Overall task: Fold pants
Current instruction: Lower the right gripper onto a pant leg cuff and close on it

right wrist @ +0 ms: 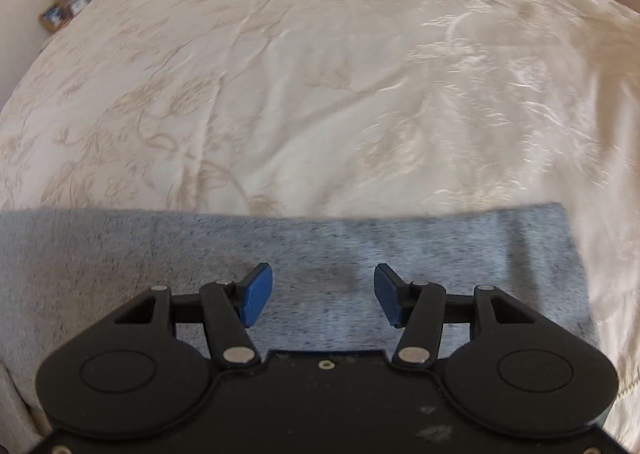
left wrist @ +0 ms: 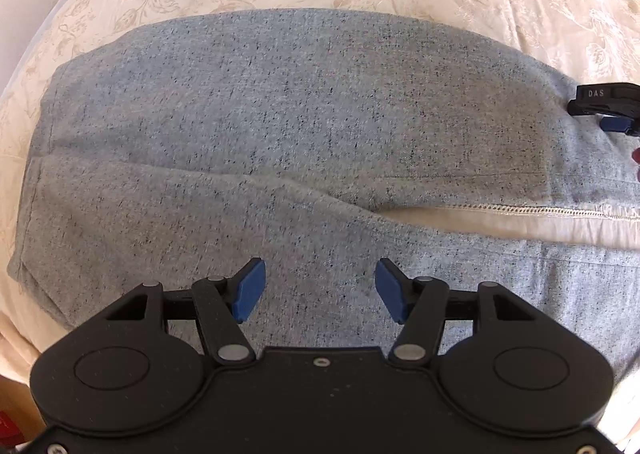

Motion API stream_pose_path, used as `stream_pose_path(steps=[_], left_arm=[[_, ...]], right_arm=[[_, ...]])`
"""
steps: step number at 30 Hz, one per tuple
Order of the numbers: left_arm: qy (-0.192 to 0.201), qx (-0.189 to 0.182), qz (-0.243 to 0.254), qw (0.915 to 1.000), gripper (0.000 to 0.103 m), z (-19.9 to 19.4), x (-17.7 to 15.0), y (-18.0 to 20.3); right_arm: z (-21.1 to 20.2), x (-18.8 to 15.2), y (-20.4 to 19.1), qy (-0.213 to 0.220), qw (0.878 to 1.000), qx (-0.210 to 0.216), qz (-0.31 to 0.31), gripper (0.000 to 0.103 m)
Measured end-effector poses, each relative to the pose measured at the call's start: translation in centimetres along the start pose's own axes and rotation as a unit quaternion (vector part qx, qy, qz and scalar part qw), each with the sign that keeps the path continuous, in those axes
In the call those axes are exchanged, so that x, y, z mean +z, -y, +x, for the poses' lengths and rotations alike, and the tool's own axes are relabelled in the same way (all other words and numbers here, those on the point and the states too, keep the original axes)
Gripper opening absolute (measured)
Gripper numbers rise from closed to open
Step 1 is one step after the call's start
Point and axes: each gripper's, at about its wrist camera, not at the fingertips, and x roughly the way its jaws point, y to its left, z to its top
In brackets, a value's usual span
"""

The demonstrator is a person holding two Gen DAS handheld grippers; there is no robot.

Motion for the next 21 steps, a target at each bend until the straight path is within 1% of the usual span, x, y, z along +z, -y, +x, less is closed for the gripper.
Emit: stream_pose_path(steps=[1,2,3,4,5,6,8,11,12,14,16,18,19,21], left_arm=[[0.003,-0.003,0.005,1.0000,0.063,0.1,0.1,0.1],[0.007,-0.006,0.010,0.9999,0.064,0.2,0.2,0.2],[0.010,-0.010,0.015,0.9998,0.064,0.5,0.2,0.3],[0.009,-0.013,0.021,0.9997,0.064,0.8,0.2,0.6],[0.003,-0.016,0.029,0.9995,0.063,1.3,0.0,0.8],[-0.008,-0.020,0.036,0.9991,0.063,1.9,-0.2,1.0],[-0.040,-0.022,0.050,0.9977,0.063,3.4,-1.3,1.3],[-0.090,-0.014,0.076,0.9930,0.065,5.8,-3.9,1.4],[-0.092,-0.012,0.080,0.9924,0.066,6.1,-4.9,1.3],[-0.082,-0.009,0.098,0.9917,0.069,6.0,-6.6,1.2],[-0.083,-0.005,0.118,0.9895,0.069,5.7,-7.8,1.3],[-0.079,-0.002,0.130,0.9884,0.069,5.2,-8.8,1.4],[-0.077,-0.002,0.133,0.9881,0.069,5.0,-9.2,1.4],[-0.070,0.000,0.133,0.9886,0.069,4.7,-9.7,1.4]], right_arm=[[1.2,0.2,0.3,-0.013,0.999,-0.024,0.020,0.055],[1.5,0.4,1.0,-0.012,0.998,-0.037,0.051,0.055],[1.4,0.7,1.6,-0.008,0.995,-0.046,0.089,0.055],[0.8,0.8,1.7,-0.004,0.993,-0.048,0.105,0.055],[-0.1,0.8,1.5,0.005,0.994,-0.043,0.102,0.056],[-1.3,0.5,1.0,0.019,0.996,-0.029,0.085,0.056],[-3.4,-1.0,-0.2,0.028,0.998,0.002,0.051,0.056],[-6.2,-4.9,-1.6,0.021,0.999,0.036,0.027,0.056],[-7.0,-6.7,-1.9,0.015,0.999,0.044,0.020,0.056],[-7.4,-10.0,-2.7,-0.006,0.999,0.047,-0.001,0.056],[-8.0,-13.7,-3.2,-0.031,0.998,0.043,-0.020,0.056],[-8.7,-17.1,-3.5,-0.042,0.997,0.034,-0.046,0.056],[-9.0,-18.5,-3.5,-0.048,0.997,0.026,-0.062,0.056],[-9.7,-20.4,-3.0,-0.058,0.996,0.021,-0.062,0.056]])
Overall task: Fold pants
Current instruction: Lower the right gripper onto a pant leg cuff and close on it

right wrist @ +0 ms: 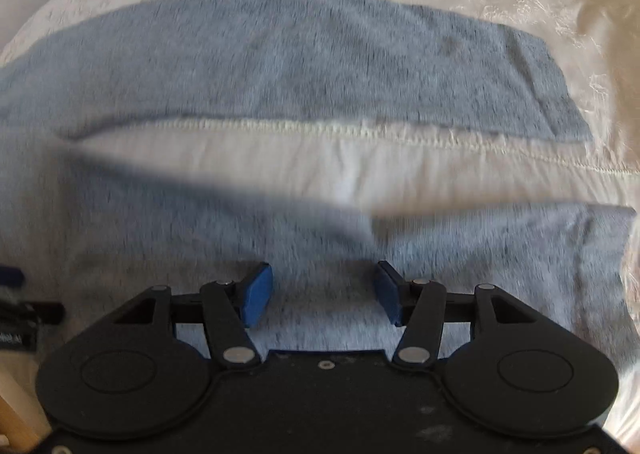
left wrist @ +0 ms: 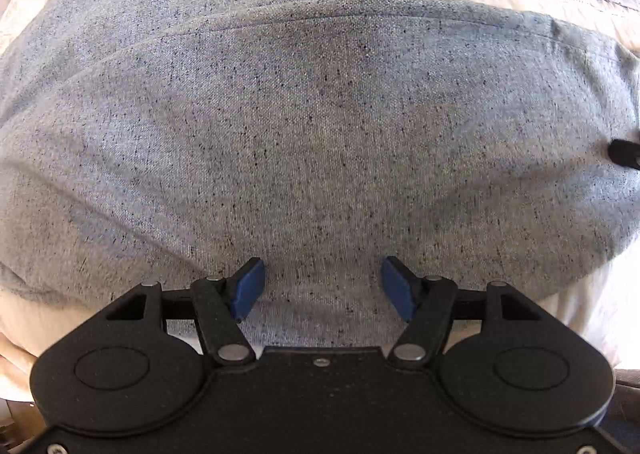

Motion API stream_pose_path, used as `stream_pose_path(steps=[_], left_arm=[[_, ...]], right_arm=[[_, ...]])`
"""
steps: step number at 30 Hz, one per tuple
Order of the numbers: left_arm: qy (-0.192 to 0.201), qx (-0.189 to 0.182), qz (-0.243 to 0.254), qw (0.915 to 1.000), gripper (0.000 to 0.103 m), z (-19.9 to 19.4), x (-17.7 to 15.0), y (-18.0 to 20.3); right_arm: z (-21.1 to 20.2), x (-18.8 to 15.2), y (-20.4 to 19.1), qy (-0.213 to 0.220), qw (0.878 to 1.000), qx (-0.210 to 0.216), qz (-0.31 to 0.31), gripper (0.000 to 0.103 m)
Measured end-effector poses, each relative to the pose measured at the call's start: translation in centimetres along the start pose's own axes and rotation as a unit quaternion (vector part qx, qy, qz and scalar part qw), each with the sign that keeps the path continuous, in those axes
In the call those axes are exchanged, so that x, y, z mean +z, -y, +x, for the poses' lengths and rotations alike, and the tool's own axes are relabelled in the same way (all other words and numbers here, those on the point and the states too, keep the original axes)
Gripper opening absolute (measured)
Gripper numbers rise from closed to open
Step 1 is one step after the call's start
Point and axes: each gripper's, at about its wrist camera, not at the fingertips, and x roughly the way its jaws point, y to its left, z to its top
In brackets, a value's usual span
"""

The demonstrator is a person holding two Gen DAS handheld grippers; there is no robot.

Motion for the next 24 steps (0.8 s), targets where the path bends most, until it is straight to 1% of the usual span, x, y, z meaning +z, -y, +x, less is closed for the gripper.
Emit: stream_pose_path(steps=[2,4,5,7,10,13,15,16,18,19,24], left_arm=[[0.004,0.003,-0.001,1.0000,0.069,-0.2,-0.4,0.2],[0.004,0.006,-0.008,0.9999,0.068,-0.3,-0.6,0.5],[0.004,0.008,-0.013,0.9999,0.068,-0.3,-0.6,0.5],[0.006,0.012,-0.020,0.9997,0.068,-0.4,-0.5,0.7],[0.013,0.016,-0.030,0.9993,0.068,-0.5,-0.8,1.0],[0.014,0.018,-0.047,0.9986,0.068,-0.7,-1.0,0.9],[0.014,0.020,-0.059,0.9980,0.068,-0.7,-1.0,0.7],[0.015,0.021,-0.063,0.9977,0.068,-0.8,-1.0,0.7],[0.016,0.023,-0.071,0.9971,0.067,-1.1,-0.8,1.0],[0.017,0.022,-0.074,0.9969,0.064,-1.3,-0.8,1.1],[0.038,0.021,-0.096,0.9944,0.063,-3.6,-0.6,1.8]], right_arm=[[-0.8,-1.2,0.7,-0.008,1.000,0.004,0.018,0.056],[-2.2,-1.9,1.8,0.007,0.999,0.006,0.035,0.056],[-2.8,-2.1,2.4,0.015,0.999,-0.002,0.046,0.056],[-4.1,-2.7,4.4,0.025,0.995,-0.024,0.092,0.056],[-5.6,-3.7,8.1,0.035,0.982,-0.058,0.174,0.056],[-6.8,-5.0,11.5,0.052,0.968,-0.097,0.223,0.056],[-8.2,-6.6,12.8,0.057,0.961,-0.115,0.245,0.057],[-8.9,-7.2,13.8,0.056,0.959,-0.121,0.251,0.057],[-8.2,-7.5,15.3,0.054,0.957,-0.124,0.258,0.057],[-8.1,-7.6,15.6,0.056,0.957,-0.122,0.256,0.057],[-5.5,-5.8,16.3,0.059,0.964,-0.094,0.241,0.057]])
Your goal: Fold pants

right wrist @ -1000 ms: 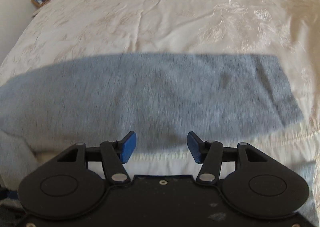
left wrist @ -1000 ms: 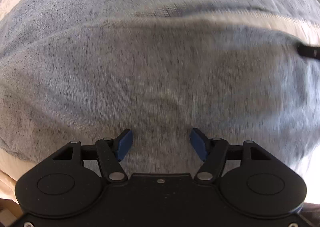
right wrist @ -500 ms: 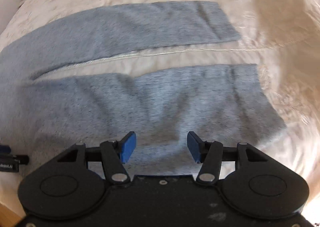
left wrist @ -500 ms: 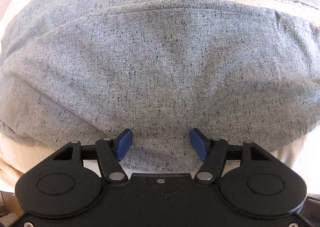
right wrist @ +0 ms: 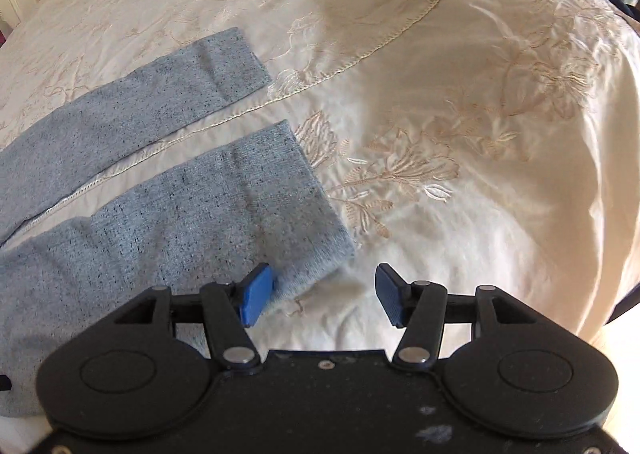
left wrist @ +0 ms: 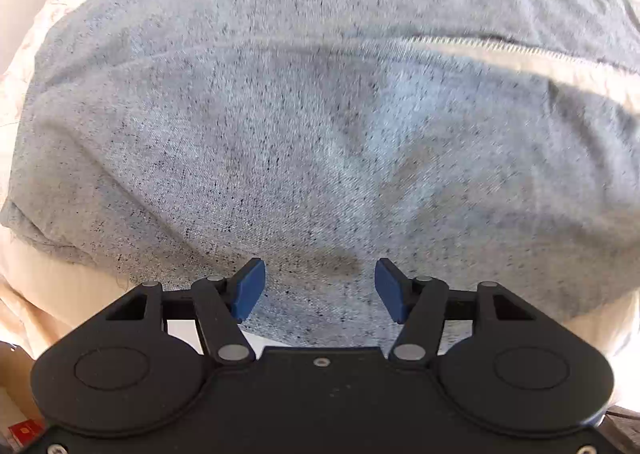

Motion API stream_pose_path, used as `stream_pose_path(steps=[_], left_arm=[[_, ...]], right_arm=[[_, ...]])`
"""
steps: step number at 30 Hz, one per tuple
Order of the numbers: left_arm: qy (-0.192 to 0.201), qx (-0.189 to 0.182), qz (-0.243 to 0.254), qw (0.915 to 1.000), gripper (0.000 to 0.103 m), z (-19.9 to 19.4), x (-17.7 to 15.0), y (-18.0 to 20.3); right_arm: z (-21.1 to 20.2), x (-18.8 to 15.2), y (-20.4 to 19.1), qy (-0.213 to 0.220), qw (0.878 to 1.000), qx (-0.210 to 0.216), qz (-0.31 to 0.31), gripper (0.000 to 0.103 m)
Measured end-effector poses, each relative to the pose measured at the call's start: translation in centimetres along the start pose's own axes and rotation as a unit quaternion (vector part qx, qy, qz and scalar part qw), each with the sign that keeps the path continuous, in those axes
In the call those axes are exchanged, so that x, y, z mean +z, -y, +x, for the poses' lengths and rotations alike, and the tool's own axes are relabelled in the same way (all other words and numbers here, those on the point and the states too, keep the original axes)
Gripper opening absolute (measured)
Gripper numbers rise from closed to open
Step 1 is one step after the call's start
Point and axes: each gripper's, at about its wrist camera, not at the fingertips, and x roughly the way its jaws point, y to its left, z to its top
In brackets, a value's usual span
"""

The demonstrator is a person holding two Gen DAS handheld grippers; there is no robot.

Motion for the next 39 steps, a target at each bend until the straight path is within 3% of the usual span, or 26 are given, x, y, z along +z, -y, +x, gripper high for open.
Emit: stream_pose_path(steps=[7,8,10,11,13,17,21,23,25,28,33,39], left_arm=[[0.016,-0.007,-0.004,0.9998,0.063,-2.6,-0.8,2.0],[0.017,-0.008,-0.002,0.9998,0.063,-2.7,-0.8,2.2],[0.016,-0.012,0.004,0.9998,0.063,-3.0,-1.0,2.7],[0.015,-0.015,0.008,0.9997,0.063,-3.2,-1.1,3.0],[0.017,-0.021,0.014,0.9995,0.063,-3.6,-1.2,3.6],[0.033,-0.024,0.033,0.9986,0.063,-4.3,-1.1,4.8],[0.036,-0.030,0.049,0.9977,0.063,-4.6,-1.0,5.8],[0.040,-0.033,0.054,0.9972,0.063,-4.9,-1.1,6.1],[0.043,-0.032,0.058,0.9968,0.063,-5.2,-1.3,6.2],[0.039,-0.031,0.066,0.9966,0.063,-5.2,-1.6,6.5],[0.036,-0.030,0.069,0.9966,0.063,-5.2,-1.6,6.9],[0.065,-0.017,0.066,0.9956,0.063,-6.5,-1.4,7.0]], right_arm=[[2.3,2.1,-1.2,-0.004,1.000,0.022,-0.018,0.059],[2.1,2.3,-1.0,-0.007,0.999,0.034,-0.019,0.050],[1.7,2.7,-0.8,-0.039,0.997,0.059,-0.031,0.007],[1.2,2.9,-0.5,-0.052,0.996,0.073,-0.026,0.004],[-1.0,3.4,0.3,-0.057,0.992,0.108,-0.020,0.004],[-4.5,4.5,1.7,-0.069,0.989,0.132,-0.013,0.004],[-2.0,5.2,3.4,-0.061,0.991,0.118,0.018,0.005],[0.6,5.2,4.2,-0.087,0.993,0.077,0.036,0.016],[1.3,4.9,6.0,-0.098,0.990,0.051,0.082,0.016],[-0.6,3.9,8.7,-0.057,0.986,0.079,0.136,0.017],[-1.3,3.9,8.6,-0.045,0.987,0.120,0.093,0.017],[2.0,6.6,5.1,-0.061,0.986,0.152,0.041,0.022]])
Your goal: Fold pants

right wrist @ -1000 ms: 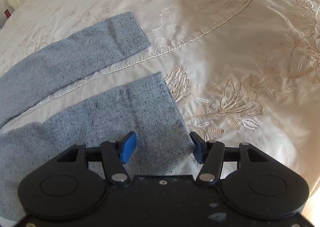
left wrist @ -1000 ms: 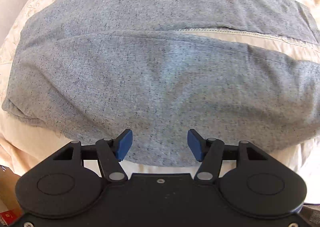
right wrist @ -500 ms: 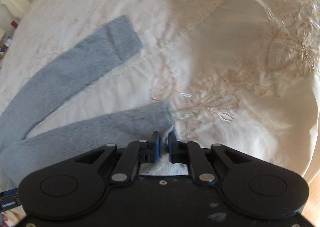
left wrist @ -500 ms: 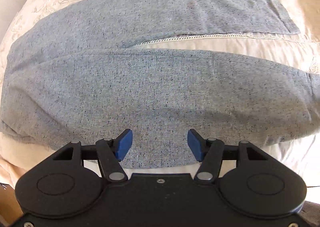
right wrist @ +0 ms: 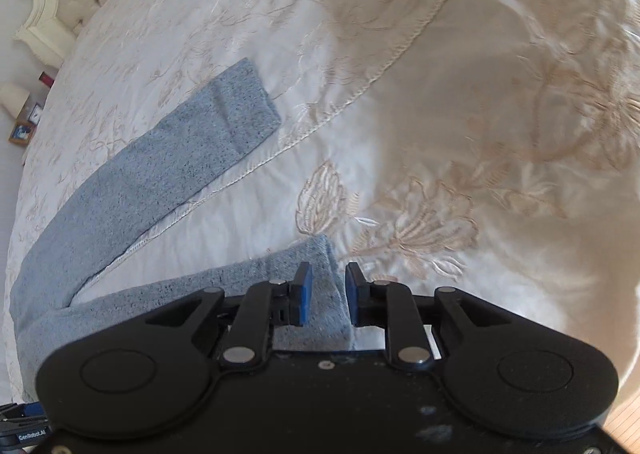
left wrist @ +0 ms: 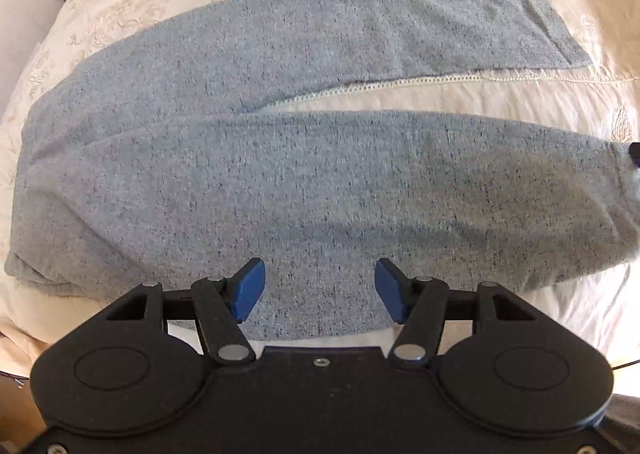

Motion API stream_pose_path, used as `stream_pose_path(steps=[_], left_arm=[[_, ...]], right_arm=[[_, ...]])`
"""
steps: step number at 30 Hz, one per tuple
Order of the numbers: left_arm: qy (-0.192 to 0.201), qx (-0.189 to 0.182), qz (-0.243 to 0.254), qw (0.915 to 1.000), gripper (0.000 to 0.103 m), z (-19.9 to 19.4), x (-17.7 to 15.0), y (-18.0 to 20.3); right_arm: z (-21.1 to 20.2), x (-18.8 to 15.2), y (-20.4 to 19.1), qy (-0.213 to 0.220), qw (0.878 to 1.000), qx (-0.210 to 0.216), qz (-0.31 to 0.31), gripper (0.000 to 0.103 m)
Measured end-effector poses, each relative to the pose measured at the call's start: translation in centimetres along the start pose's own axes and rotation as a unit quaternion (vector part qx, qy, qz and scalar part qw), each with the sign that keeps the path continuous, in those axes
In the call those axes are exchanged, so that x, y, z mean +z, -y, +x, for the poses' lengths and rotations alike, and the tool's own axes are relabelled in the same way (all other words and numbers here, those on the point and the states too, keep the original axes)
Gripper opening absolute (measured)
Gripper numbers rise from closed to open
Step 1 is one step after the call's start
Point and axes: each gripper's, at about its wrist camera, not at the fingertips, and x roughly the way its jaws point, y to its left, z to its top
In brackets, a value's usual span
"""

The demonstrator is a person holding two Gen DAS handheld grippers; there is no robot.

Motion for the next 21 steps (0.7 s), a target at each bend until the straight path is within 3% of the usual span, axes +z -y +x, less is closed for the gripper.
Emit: stream_pose_path(steps=[4,5,6,10,12,15,18,20,21], left_arm=[[0.013,0.015,-0.018,0.9997,0.063,-0.4,0.2,-0.6],[0.014,0.018,-0.025,0.9994,0.063,-0.3,0.2,-0.8],[0.013,0.018,-0.033,0.9992,0.063,-0.3,0.3,-1.1],[0.004,0.022,-0.058,0.9981,0.063,0.3,0.4,-1.8],[-0.006,0.023,-0.062,0.9978,0.063,0.6,0.4,-1.9],[-0.003,0.022,-0.061,0.9979,0.063,0.5,0.3,-2.0],[-0.003,0.019,-0.056,0.9982,0.063,0.4,0.1,-1.8],[-0.008,0.016,-0.055,0.9983,0.063,0.6,0.0,-1.8],[-0.010,0.015,-0.054,0.9984,0.063,0.6,0.0,-1.7]], right_arm=[[2.6,1.2,-1.3,-0.045,0.999,0.007,-0.026,0.023],[2.9,1.3,-1.7,-0.052,0.998,0.011,-0.039,0.009],[2.9,1.4,-2.2,-0.056,0.997,0.017,-0.052,0.003],[2.1,3.1,-4.4,0.002,0.994,-0.007,-0.111,0.001],[2.3,4.6,-4.3,0.027,0.994,-0.025,-0.107,0.001],[3.0,6.4,-3.2,0.013,0.997,-0.017,-0.075,0.002],[0.8,5.4,-2.4,0.008,0.997,0.006,-0.076,0.014],[-1.1,3.3,-1.7,0.006,0.996,0.001,-0.084,0.025],[-2.0,2.1,-1.3,0.007,0.996,-0.007,-0.084,0.025]])
